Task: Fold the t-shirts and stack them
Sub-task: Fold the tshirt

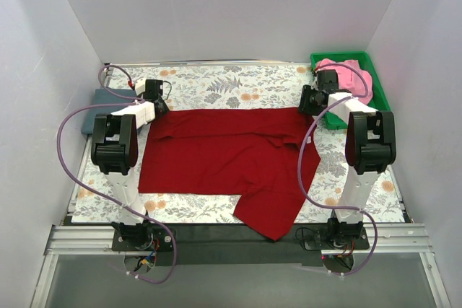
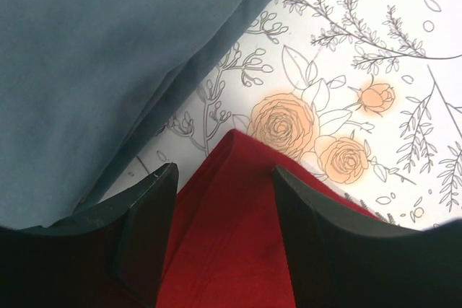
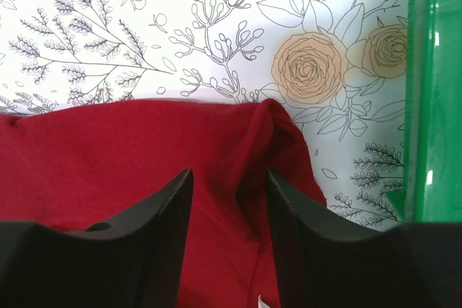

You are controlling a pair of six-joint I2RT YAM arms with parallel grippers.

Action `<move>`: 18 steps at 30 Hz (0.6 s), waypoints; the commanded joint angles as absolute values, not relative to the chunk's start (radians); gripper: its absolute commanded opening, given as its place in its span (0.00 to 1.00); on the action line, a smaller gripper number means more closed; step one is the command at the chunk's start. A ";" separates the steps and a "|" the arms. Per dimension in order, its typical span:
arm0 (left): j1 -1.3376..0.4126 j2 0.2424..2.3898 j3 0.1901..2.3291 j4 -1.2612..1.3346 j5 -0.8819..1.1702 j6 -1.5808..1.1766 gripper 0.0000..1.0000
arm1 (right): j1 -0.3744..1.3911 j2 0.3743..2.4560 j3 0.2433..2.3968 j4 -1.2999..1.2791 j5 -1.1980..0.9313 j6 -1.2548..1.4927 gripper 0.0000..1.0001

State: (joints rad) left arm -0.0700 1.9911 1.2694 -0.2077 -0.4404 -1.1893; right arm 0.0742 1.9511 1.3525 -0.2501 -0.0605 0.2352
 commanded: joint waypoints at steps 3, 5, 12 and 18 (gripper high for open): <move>-0.066 2.014 1.319 -0.187 -0.443 -1.167 0.49 | 0.066 1.976 1.370 -0.186 -0.083 0.250 0.37; -0.066 2.014 1.321 -0.187 -0.440 -1.166 0.47 | 0.066 1.979 1.370 -0.184 -0.083 0.252 0.34; -0.066 2.017 1.304 -0.187 -0.448 -1.166 0.46 | 0.060 1.991 1.362 -0.175 -0.083 0.252 0.24; -0.066 1.997 1.295 -0.184 -0.443 -1.169 0.35 | 0.060 1.987 1.355 -0.173 -0.075 0.247 0.13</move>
